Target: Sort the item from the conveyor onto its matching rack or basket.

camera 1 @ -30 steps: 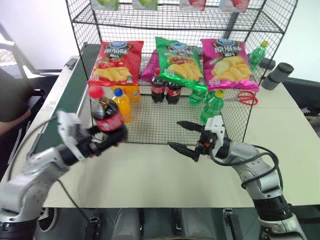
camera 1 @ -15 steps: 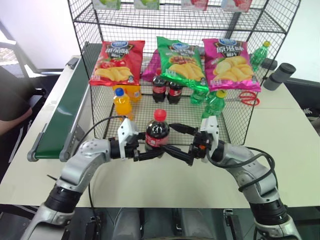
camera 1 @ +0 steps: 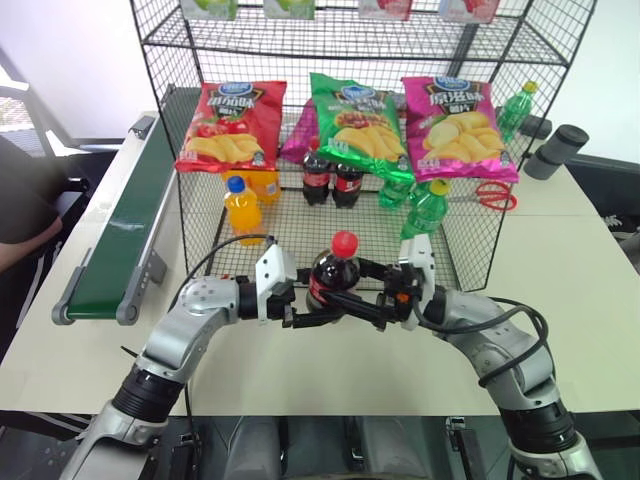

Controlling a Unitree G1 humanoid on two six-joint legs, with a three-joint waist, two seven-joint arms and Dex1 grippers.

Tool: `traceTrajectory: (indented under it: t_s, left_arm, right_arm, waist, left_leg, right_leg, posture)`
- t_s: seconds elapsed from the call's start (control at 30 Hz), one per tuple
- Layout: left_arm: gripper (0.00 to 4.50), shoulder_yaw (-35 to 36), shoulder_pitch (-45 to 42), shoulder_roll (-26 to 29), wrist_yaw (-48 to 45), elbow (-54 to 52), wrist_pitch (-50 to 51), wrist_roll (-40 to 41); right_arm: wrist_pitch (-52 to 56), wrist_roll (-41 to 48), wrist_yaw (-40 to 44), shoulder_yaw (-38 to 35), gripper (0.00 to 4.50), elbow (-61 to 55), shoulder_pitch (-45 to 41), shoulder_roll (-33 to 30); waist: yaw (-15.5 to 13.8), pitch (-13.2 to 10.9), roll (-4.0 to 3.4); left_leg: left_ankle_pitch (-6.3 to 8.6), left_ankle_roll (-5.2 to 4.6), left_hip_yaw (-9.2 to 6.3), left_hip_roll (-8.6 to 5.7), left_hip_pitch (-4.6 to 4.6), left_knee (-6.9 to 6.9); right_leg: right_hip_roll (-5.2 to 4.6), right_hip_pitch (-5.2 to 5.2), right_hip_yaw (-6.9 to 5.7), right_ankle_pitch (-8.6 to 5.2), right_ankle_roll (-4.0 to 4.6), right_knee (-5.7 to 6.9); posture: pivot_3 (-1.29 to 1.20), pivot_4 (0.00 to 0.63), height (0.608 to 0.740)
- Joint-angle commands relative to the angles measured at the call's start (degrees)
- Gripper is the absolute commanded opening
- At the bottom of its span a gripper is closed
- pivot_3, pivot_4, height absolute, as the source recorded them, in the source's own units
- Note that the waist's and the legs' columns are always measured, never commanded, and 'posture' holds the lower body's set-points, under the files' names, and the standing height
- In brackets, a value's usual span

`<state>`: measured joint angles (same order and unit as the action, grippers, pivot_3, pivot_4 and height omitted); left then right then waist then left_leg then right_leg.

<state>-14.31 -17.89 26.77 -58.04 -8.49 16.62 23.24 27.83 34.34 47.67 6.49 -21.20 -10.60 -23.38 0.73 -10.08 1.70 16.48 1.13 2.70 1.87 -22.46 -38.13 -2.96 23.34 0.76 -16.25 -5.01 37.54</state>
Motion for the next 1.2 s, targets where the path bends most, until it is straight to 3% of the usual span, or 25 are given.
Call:
traceTrajectory:
  t_s: [0.03,0.07,0.1,0.37,0.7,0.87,1.2]
  left_arm:
    - [3.87,3.1,-1.1,-0.4,1.0,-2.3,1.7,2.3]
    - [4.32,3.2,-1.1,-0.2,1.4,-2.4,2.2,2.1]
    - [4.47,3.3,-1.0,0.0,1.9,-2.4,2.0,1.4]
    - [4.47,11.1,5.7,2.8,8.5,-2.7,-0.2,-0.8]
    - [4.47,16.7,14.7,-0.9,18.6,-6.4,-5.9,-4.1]
    - [4.47,17.0,16.2,-1.8,20.4,-8.4,-5.6,-3.5]
    - [4.47,17.0,16.3,-1.9,21.0,-10.2,-4.1,-2.2]
  right_arm:
    - [-1.5,-0.2,0.2,0.2,2.93,-1.0,-1.2,0.7]
    - [-1.8,-0.5,-0.1,0.1,2.93,-0.9,-1.4,0.9]
    - [-2.2,-0.9,-0.3,0.0,2.93,-0.7,-1.6,1.1]
    - [-11.4,-11.3,-7.1,-0.7,2.93,7.9,-5.1,4.2]
    - [-35.0,-28.7,-24.9,-1.0,2.93,35.4,-15.2,15.8]
    - [-42.3,-31.2,-31.0,-2.3,2.93,49.7,-22.2,19.9]
    - [-44.5,-29.2,-30.1,-4.8,2.93,62.5,-28.1,23.8]
  waist:
    - [0.0,0.0,0.00]
    - [0.0,0.0,0.00]
    - [0.0,0.0,0.00]
    - [0.4,0.0,-0.01]
    - [0.2,0.0,-0.04]
    - [0.5,0.0,-0.04]
    - [0.6,0.0,-0.08]
  left_leg:
    - [0.00,0.00,0.00,0.00,0.00,0.00]
    - [0.00,0.00,0.00,0.00,0.00,0.00]
    - [0.00,0.00,-0.01,0.01,0.00,0.00]
    - [0.00,0.00,0.01,0.07,0.02,0.00]
    - [-0.01,0.02,0.10,0.00,0.01,0.01]
    - [-0.02,0.04,0.12,-0.02,0.02,0.01]
    - [-0.02,0.05,0.13,-0.01,0.02,0.02]
  right_leg:
    - [0.00,0.00,0.00,0.00,0.00,0.00]
    - [0.00,0.00,0.00,0.00,0.00,0.00]
    - [0.00,0.00,0.00,0.00,0.00,0.00]
    - [0.06,0.03,0.03,0.00,0.00,0.04]
    - [-0.24,0.10,0.03,0.00,0.00,0.12]
    - [-0.29,0.13,0.03,0.00,0.00,0.19]
    - [-0.33,0.14,0.03,0.00,0.00,0.24]
  posture:
    - [0.00,0.150,0.740]
    - [0.00,0.150,0.740]
    - [0.00,0.150,0.740]
    - [0.00,0.150,0.740]
    - [0.00,0.150,0.740]
    - [0.00,0.150,0.740]
    - [0.00,0.150,0.740]
